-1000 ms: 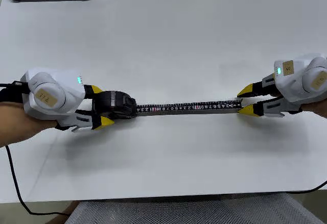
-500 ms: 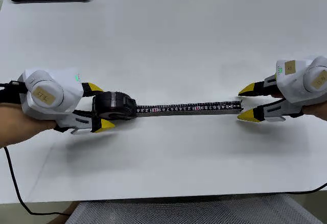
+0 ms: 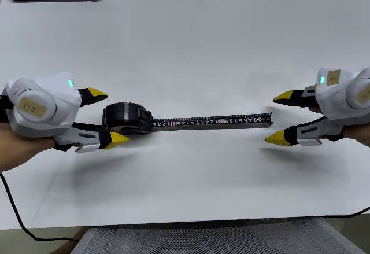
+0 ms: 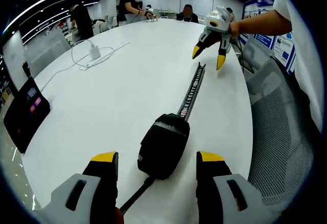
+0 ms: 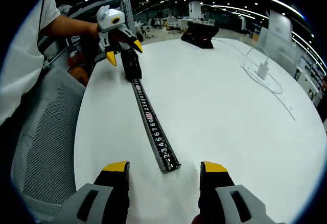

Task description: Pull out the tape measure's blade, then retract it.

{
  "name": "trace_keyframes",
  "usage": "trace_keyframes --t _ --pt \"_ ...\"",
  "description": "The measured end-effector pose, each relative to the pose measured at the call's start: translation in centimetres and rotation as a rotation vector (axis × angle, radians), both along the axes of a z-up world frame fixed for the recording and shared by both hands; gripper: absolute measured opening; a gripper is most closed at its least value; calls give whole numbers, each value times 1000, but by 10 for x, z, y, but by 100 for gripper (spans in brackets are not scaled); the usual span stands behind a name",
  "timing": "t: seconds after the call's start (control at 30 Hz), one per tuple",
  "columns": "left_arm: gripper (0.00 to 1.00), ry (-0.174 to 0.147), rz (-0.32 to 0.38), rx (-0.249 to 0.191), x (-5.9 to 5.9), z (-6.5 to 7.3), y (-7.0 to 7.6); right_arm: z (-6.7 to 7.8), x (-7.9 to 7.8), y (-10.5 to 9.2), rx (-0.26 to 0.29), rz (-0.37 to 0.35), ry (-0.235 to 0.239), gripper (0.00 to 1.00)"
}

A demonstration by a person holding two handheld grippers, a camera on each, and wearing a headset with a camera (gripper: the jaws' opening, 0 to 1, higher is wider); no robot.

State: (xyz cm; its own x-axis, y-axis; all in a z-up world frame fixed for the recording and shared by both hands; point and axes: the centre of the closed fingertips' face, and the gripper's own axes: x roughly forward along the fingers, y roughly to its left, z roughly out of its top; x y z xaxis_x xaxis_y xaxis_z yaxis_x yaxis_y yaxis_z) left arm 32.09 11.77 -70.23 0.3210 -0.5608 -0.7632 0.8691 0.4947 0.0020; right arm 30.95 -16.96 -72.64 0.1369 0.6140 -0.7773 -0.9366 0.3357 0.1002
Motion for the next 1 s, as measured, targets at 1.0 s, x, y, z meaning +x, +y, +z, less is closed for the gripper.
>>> trace_keyframes --t 1.0 --pt "67 -97 333 -118 -34 26 26 29 -28 9 102 -252 -112 62"
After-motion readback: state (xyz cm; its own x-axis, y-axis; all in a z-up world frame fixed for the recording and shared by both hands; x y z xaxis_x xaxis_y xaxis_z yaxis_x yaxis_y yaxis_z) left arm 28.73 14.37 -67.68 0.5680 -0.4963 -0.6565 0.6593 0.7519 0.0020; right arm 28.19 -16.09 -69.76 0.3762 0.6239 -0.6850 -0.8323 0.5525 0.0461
